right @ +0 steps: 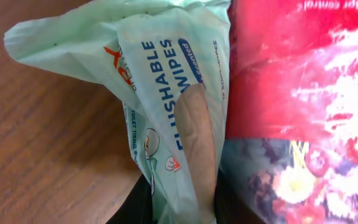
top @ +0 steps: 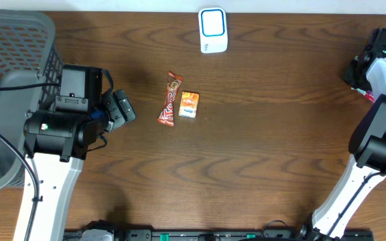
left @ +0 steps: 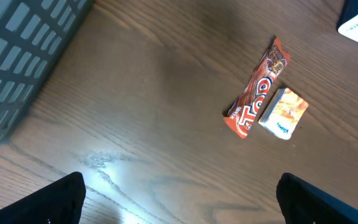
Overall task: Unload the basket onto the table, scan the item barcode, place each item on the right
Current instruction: 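Carry the wipes pack right and drop it beside the liner pack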
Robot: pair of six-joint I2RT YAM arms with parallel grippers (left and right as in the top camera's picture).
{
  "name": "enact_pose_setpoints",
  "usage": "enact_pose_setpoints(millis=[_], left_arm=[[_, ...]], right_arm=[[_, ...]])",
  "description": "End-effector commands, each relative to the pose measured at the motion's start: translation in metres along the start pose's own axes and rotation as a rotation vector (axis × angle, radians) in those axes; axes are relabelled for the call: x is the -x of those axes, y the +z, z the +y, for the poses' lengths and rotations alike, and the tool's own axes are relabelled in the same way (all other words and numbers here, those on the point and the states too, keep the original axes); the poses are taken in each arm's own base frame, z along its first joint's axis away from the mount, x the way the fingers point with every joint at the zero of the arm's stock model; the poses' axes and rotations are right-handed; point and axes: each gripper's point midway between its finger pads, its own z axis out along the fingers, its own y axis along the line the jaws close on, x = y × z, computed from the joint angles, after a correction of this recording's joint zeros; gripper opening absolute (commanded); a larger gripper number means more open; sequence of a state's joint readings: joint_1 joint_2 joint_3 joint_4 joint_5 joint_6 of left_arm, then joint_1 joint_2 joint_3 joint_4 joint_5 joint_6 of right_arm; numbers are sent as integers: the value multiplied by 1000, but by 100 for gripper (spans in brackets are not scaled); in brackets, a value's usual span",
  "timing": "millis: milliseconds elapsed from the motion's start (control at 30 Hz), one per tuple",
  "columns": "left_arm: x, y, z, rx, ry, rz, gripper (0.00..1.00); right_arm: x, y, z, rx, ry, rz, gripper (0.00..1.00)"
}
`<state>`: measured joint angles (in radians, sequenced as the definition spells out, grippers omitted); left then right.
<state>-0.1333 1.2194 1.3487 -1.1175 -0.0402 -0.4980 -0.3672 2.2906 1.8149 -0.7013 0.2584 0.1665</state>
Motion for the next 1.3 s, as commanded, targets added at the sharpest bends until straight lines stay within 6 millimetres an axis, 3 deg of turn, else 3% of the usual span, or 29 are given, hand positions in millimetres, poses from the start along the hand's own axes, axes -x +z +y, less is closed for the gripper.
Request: enact_pose_setpoints(millis=[0,33,67,267,367,533,700,833,967,1067,1267], left_arm=[[5,-4,2,4,-10,-22,98],[5,-4,2,4,-10,-22,98],[5,-4,2,4,-10,-22,98],[5,-4,2,4,-10,-22,98],[5,-4,2,4,-10,-22,98],[5,-4,2,4,-10,-22,98],[5,-4,2,4,-10,-22,98],[5,-4,2,4,-10,-22,98],[5,-4,2,4,-10,-22,98],[5,-4,2,4,-10,-22,98],[5,-4,2,4,-10,-22,98]], right_arm=[[23,-15,-4,-19,30,-49,48],[25,-18,-5,-19,31,-50,64],[29,-22,-4,-18,31,-54,69],[46,-57,14,50,11,-65,78],[51,-74,41,155,-11,-68,80],[44,-102,103,396,-67,-52,80],[9,-145,181,756,-148,58,75],[-27,-183,231,955,-223,155,75],[-66,-203,265,975,-308,233,79],[-95,-212,286,956,-374,267,99],[-148,-225,324,875,-523,275,99]])
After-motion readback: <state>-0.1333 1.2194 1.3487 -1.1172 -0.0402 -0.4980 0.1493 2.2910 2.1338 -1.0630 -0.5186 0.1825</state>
